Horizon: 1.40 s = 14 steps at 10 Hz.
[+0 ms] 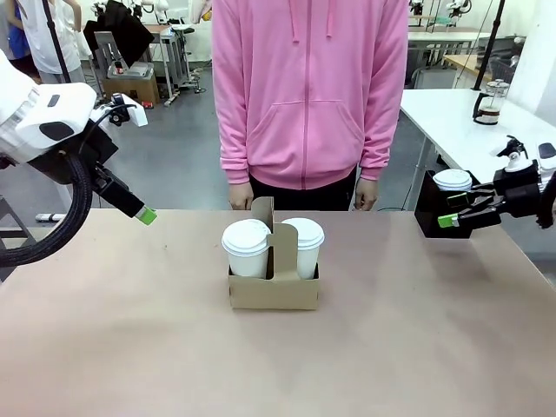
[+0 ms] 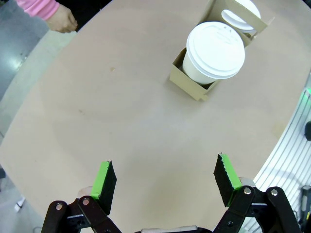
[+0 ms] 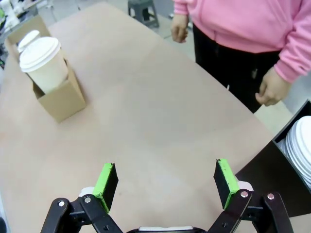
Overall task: Pour a drink into a cup and package it in a carrier.
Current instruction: Insert the held 600 ml Paper Cup into the Cup Carrier.
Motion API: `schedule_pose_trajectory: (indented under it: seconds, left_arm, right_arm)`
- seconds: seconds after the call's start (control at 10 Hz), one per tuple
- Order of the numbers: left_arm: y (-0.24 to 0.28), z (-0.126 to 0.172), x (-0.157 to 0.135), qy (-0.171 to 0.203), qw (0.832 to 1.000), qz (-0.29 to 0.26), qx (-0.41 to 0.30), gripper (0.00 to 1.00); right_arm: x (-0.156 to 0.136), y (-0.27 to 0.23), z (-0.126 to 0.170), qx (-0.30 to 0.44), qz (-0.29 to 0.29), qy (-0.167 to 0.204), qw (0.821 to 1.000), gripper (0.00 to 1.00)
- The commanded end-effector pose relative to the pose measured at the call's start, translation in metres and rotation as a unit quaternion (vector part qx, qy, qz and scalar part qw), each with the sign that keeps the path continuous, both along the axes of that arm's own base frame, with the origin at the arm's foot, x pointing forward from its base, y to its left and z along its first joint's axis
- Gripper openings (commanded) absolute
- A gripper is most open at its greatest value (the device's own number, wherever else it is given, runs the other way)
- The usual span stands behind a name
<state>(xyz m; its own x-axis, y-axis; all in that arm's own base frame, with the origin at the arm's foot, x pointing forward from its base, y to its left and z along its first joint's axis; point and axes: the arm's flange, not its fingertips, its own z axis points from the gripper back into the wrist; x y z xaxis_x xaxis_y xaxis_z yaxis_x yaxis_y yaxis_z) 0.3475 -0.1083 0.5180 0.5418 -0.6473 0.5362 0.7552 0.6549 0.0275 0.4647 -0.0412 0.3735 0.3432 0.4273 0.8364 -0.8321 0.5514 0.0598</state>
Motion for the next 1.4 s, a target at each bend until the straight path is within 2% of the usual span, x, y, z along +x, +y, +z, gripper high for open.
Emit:
schedule_pose_trajectory:
  seconds: [0.0,1.3]
  left_arm:
    - [-0.0002,-0.0007,0.0007,-0.003,1.0,0.001,-0.003,1.0]
    - [-0.0002,-0.0007,0.0007,-0.003,1.0,0.001,-0.003,1.0]
  right_arm:
    - [0.0001,0.0002,0.0046,0.0,0.002,-0.006,1.0,1.0]
    - [0.0001,0.0002,0.0046,0.0,0.002,-0.006,1.0,1.0]
